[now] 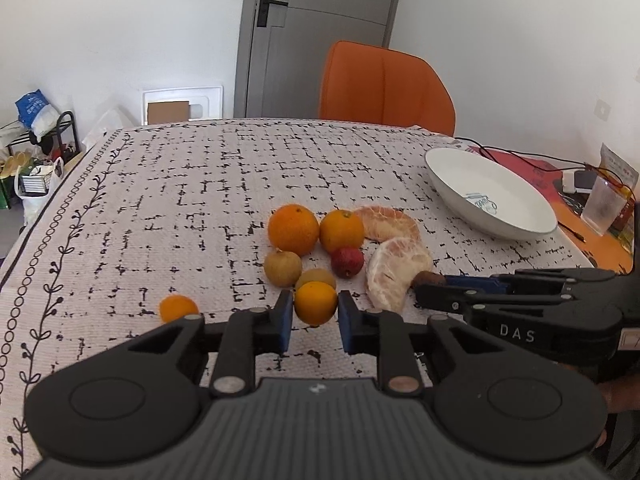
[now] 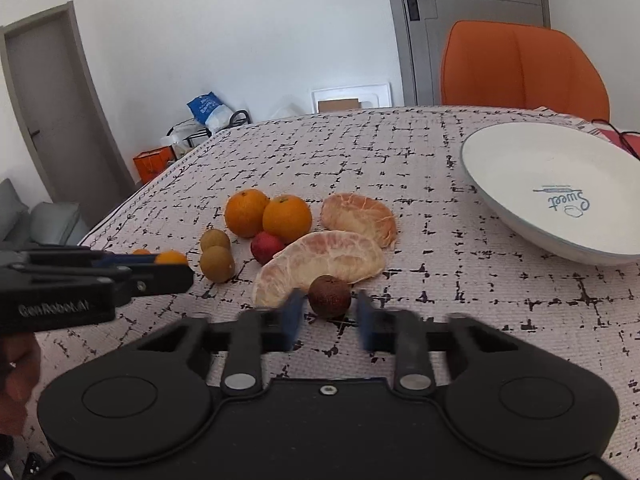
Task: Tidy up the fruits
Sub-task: 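Grasp the dark red-brown plum with the right tool while the left tool grasps a small orange, then carry both fruits into the white bowl and open both tools to release them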
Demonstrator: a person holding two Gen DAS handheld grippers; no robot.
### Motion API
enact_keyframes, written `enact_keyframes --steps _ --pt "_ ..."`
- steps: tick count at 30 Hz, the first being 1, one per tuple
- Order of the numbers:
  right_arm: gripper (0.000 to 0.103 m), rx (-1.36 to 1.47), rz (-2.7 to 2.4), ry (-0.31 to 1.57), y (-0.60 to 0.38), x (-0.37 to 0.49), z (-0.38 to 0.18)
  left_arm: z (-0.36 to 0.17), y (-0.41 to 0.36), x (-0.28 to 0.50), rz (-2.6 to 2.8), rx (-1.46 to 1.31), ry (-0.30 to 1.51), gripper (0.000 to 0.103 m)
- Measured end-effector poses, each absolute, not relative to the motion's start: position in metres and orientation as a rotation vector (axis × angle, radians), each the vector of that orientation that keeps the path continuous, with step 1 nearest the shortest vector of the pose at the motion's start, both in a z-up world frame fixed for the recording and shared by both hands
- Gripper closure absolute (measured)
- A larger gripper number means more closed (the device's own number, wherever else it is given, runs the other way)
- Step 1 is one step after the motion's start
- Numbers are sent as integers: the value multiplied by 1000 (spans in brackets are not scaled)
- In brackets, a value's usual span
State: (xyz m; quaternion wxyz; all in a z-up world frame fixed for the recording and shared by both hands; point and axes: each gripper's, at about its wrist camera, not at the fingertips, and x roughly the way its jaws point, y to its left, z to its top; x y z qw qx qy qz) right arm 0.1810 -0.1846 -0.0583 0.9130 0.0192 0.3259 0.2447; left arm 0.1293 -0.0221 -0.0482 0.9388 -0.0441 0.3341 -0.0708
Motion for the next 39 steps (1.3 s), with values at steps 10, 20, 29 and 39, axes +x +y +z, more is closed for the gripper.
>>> enact_keyframes --steps 10,20,29,39 --pt "82 94 509 608 -205 161 -46 -31 -35 125 -160 -67 646 81" --pt "82 138 473 538 -234 149 -30 -18 -58 127 -209 -51 604 81" --pt "82 169 411 471 -270 143 -18 -7 -78 140 -239 -35 569 81" --pt "82 208 357 449 -305 150 -22 -7 -112 157 -285 -3 567 81"
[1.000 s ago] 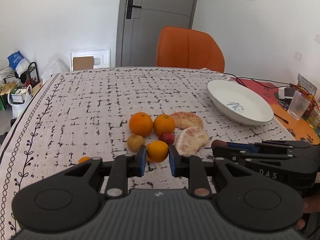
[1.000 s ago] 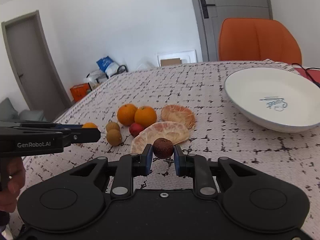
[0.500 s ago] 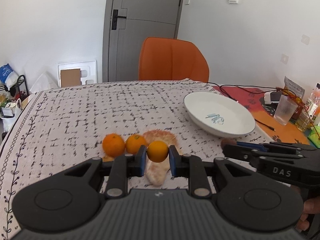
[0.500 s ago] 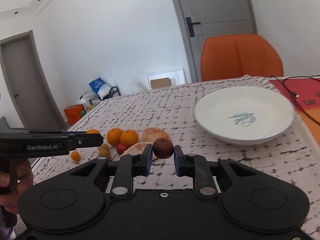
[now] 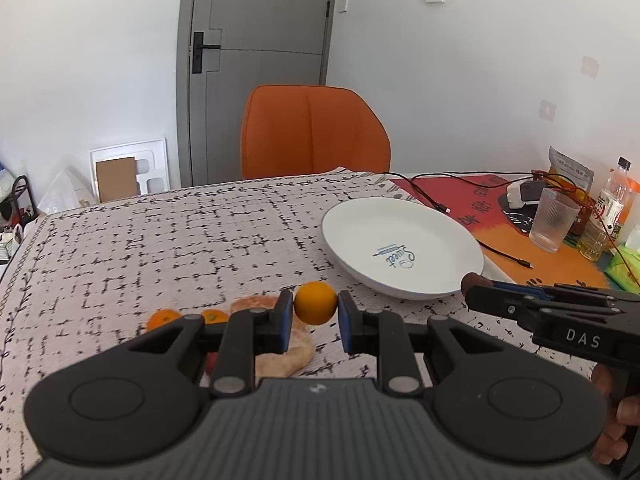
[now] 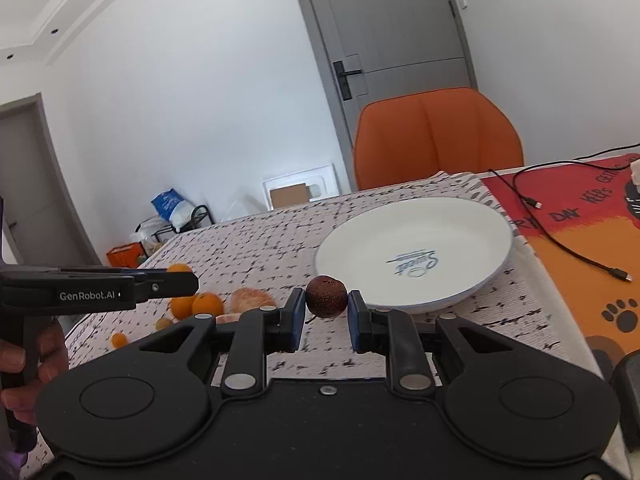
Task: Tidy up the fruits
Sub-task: 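Carry both fruits into the white bowl and open both tools to release them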
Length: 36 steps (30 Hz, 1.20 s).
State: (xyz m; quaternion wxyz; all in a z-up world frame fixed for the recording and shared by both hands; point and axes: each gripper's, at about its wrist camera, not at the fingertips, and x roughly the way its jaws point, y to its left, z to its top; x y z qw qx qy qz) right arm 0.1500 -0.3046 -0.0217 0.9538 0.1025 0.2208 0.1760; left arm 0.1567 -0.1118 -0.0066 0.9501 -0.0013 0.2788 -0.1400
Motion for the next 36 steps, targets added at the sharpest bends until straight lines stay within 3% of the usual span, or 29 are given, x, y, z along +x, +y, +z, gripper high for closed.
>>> enact_keyframes --steps 25,36 --pt "82 244 298 467 -331 194 -41 -19 -170 228 -370 75 622 81" --pt "76 256 255 461 -338 191 -41 -28 -188 247 -402 84 637 81"
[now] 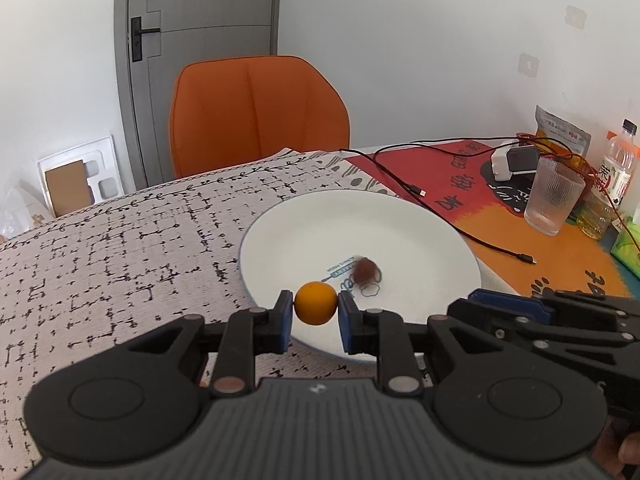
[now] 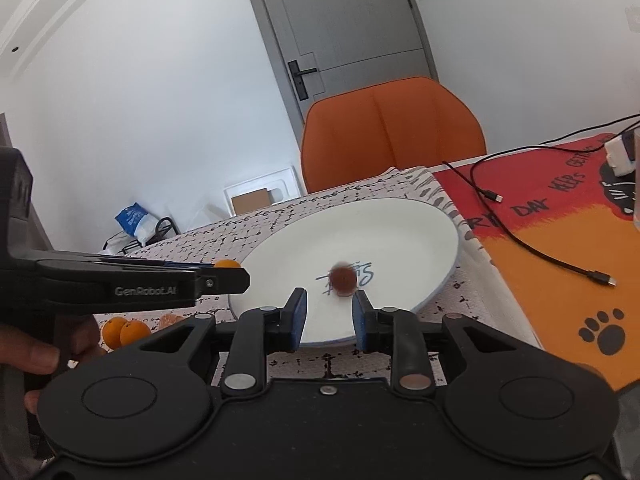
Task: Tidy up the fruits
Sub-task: 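Carry both fruits into the white bowl and open both tools to release them, then move both open tools back from the bowl toward the fruit pile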
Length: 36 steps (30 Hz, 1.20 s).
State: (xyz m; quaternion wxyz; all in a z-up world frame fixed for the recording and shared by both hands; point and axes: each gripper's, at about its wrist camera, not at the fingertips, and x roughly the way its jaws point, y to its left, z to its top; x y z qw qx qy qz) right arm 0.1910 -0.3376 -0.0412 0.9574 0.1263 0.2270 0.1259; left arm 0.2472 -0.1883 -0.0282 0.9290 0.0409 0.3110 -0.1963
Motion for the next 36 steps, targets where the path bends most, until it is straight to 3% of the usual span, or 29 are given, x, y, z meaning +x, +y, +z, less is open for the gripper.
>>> enact_keyframes --steps 9,19,28,36 --pt "75 253 213 454 -344 177 -39 -23 -186 241 -382 63 634 75" --pt "64 250 203 439 -338 163 -33 -12 -157 212 -332 50 602 50" --pt "42 224 215 407 -322 147 -22 5 -118 181 -252 20 538 19" --pt "16 200 235 380 -301 134 -12 14 -83 154 -209 -14 501 14"
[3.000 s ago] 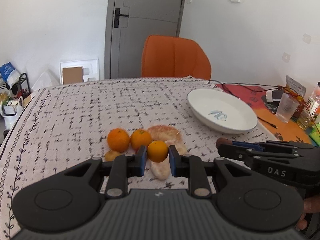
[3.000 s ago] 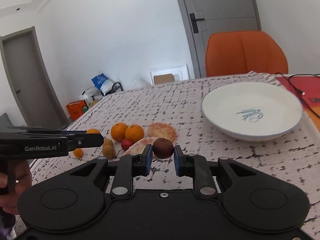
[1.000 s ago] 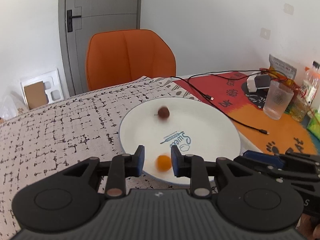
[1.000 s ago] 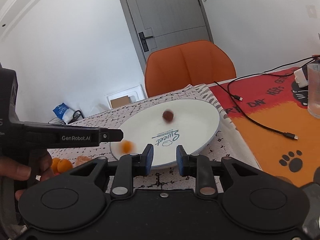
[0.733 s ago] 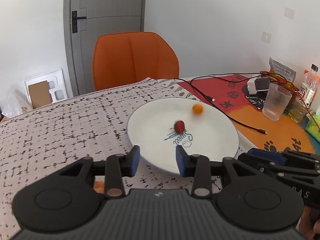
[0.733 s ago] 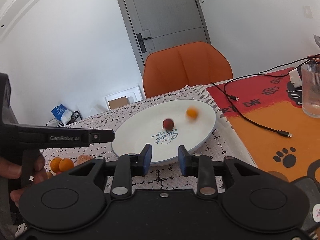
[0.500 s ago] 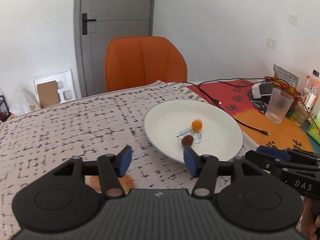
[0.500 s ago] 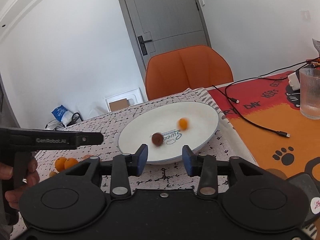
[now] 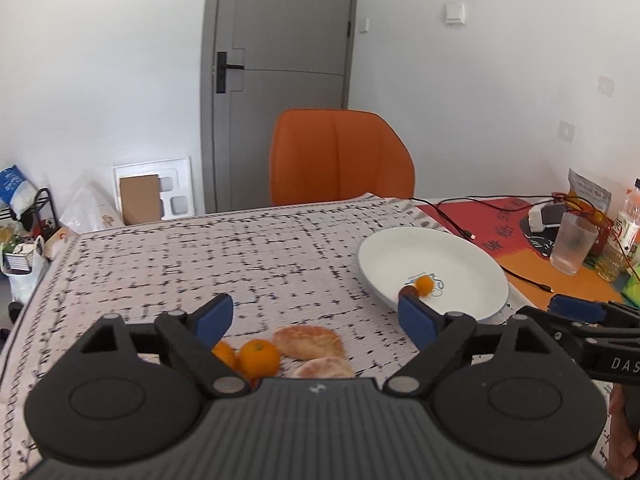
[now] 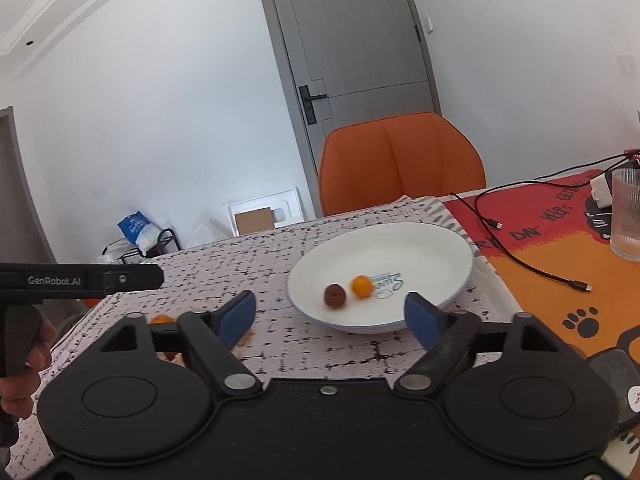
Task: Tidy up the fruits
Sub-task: 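Move both open tools back from the bowl toward the fruit pile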
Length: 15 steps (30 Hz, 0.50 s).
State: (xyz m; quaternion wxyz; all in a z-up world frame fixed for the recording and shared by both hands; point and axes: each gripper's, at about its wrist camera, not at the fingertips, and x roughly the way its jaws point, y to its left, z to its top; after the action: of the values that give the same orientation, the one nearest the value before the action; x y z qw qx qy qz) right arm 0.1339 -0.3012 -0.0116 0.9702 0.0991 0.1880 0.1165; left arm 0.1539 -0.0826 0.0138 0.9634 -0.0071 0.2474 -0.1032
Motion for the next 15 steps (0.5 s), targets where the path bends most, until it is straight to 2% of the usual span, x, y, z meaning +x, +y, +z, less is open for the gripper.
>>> enact_keyframes --steps 6,15 --pt "2 173 259 366 -282 124 -6 16 -54 135 -156 -52 487 9" --pt "0 180 301 384 -260 118 -3 17 -15 110 -86 -79 474 8"
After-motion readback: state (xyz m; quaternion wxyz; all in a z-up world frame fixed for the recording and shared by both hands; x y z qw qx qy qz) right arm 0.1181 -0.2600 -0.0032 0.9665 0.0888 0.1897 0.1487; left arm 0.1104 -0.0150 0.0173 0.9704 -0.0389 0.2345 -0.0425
